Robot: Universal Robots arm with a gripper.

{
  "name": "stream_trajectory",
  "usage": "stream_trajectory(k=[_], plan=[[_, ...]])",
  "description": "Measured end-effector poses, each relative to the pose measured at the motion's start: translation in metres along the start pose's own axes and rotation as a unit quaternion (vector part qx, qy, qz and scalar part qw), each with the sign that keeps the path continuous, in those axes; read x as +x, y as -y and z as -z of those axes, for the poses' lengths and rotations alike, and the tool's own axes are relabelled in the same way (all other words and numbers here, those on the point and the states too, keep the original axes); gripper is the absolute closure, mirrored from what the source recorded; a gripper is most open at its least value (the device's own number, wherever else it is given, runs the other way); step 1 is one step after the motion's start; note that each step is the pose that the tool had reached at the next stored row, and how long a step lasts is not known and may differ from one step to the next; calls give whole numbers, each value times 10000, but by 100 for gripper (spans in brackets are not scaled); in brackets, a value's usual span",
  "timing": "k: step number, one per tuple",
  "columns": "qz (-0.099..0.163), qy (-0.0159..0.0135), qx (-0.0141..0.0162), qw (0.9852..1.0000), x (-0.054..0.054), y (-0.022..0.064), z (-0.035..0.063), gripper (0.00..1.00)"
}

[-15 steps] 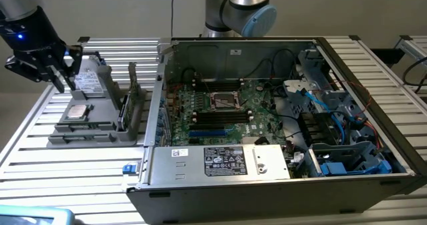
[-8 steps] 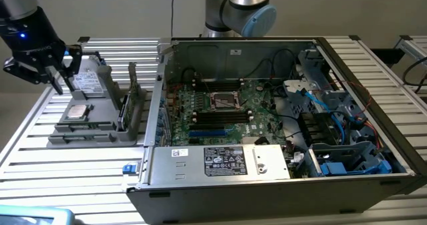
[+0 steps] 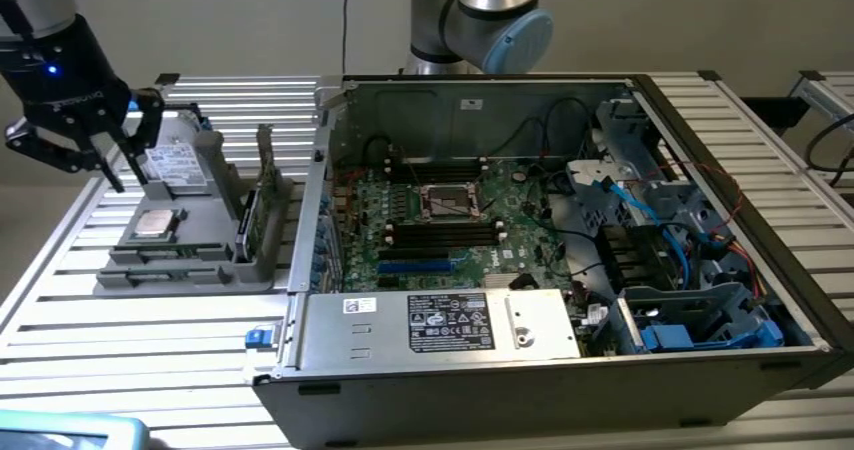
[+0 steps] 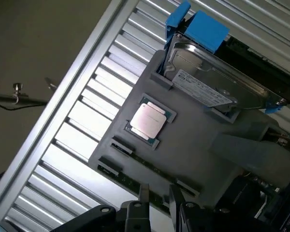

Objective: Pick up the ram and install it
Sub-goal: 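Pick up the ram and move it above insertion slot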

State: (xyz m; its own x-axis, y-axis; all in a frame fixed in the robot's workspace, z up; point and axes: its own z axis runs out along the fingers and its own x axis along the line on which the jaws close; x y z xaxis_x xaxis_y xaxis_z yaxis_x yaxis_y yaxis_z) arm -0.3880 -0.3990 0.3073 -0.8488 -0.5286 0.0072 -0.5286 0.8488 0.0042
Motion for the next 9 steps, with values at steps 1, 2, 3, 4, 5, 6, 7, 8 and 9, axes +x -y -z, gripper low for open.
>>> stream_trajectory(k=[1,2,3,4,5,6,7,8,9], plan=[[89,-3,0,10000,0,0,-1,69],[180,-6,0,9998,0,0,-3,69],[278,-8,0,9996,0,0,-6,69],[365,-9,0,9993,0,0,-9,69],[458,-11,0,9990,0,0,-12,69],[547,-13,0,9985,0,0,-15,69],[637,-14,0,9980,0,0,-18,69],[727,-14,1,9974,0,0,-22,69],[817,-15,1,9967,0,0,-25,69]])
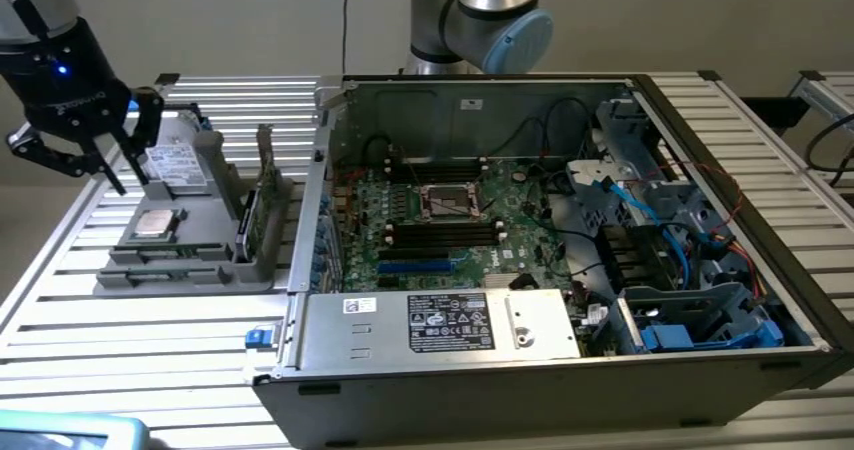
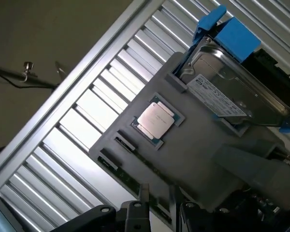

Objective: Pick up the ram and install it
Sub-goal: 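Pick up the ram and move it above insertion slot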

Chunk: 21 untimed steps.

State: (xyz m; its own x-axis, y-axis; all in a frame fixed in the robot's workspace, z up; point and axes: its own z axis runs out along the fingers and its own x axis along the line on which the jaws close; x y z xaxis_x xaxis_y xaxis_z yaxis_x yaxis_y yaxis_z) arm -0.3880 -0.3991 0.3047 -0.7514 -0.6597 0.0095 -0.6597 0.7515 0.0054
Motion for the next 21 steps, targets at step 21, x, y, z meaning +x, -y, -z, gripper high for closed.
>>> stream_trajectory(k=[21], plan=[[1901,-18,11,9818,-1,0,-75,69]])
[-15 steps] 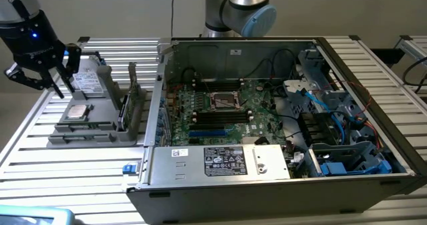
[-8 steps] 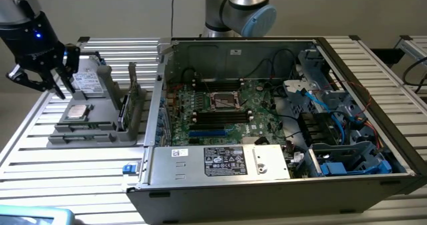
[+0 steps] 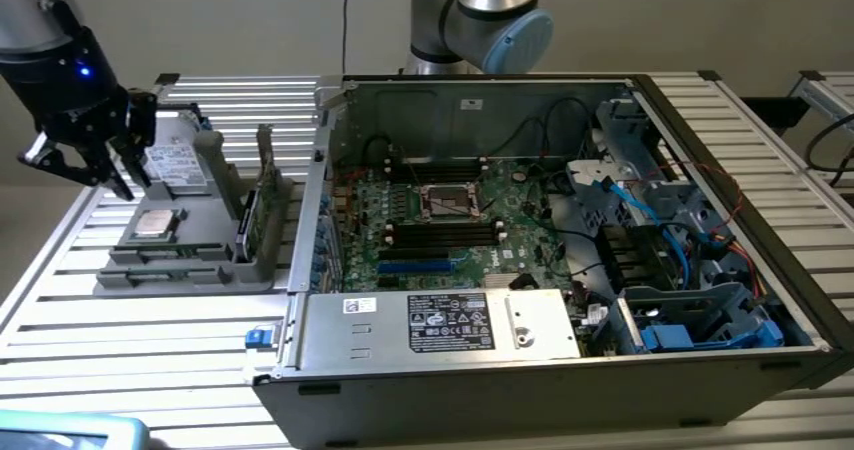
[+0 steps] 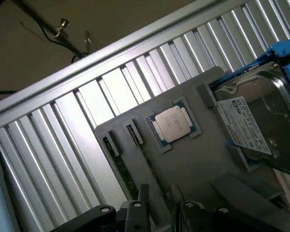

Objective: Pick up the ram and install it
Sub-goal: 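Pick up the ram and move it above insertion slot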

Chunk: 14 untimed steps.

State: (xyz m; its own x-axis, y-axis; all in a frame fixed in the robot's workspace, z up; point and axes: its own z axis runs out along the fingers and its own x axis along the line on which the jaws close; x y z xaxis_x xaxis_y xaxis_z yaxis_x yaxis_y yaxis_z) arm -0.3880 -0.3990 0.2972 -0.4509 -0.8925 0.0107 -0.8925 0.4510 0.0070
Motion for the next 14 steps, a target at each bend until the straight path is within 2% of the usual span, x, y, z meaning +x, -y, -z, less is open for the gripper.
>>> stream_trajectory(k=[3,7,10,14], plan=[[270,-3,1,9996,0,0,-11,69],[637,-7,3,9980,0,0,-26,69],[912,-9,5,9958,0,0,-50,69],[1268,-16,-4,9919,-1,0,-112,69]])
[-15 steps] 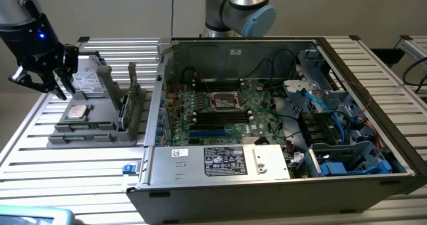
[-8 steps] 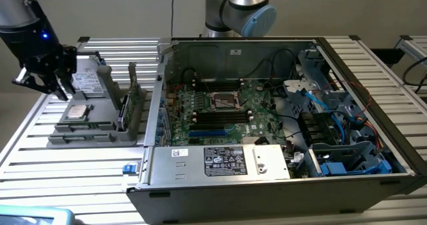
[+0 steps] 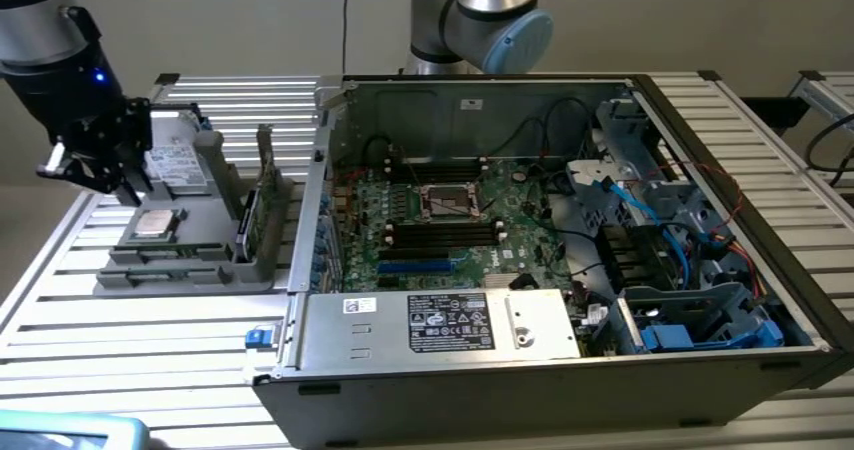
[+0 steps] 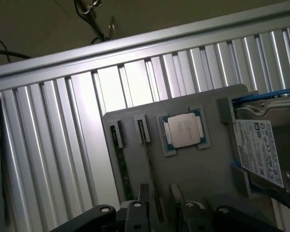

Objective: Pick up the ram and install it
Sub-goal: 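Pick up the ram and move it above insertion slot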

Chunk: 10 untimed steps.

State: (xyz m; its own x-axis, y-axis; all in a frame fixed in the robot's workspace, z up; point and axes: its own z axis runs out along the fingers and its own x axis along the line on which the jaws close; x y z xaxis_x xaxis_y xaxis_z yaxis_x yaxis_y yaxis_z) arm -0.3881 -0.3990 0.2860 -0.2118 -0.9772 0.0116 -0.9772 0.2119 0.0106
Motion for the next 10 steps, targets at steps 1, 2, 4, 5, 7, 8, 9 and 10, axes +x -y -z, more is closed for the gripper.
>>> stream_trajectory(k=[1,2,4,5,7,8,9,10], plan=[[75,-3,-10,10000,2,0,-18,69],[127,-3,-22,9999,7,2,-36,69],[182,-3,-54,9998,32,7,-74,69],[199,-4,-76,9998,49,10,-91,69],[224,-7,-121,9997,88,19,-128,69],[233,-9,-143,9996,111,24,-147,69],[240,-11,-165,9996,134,28,-165,69],[247,-15,-188,9995,158,33,-184,69]])
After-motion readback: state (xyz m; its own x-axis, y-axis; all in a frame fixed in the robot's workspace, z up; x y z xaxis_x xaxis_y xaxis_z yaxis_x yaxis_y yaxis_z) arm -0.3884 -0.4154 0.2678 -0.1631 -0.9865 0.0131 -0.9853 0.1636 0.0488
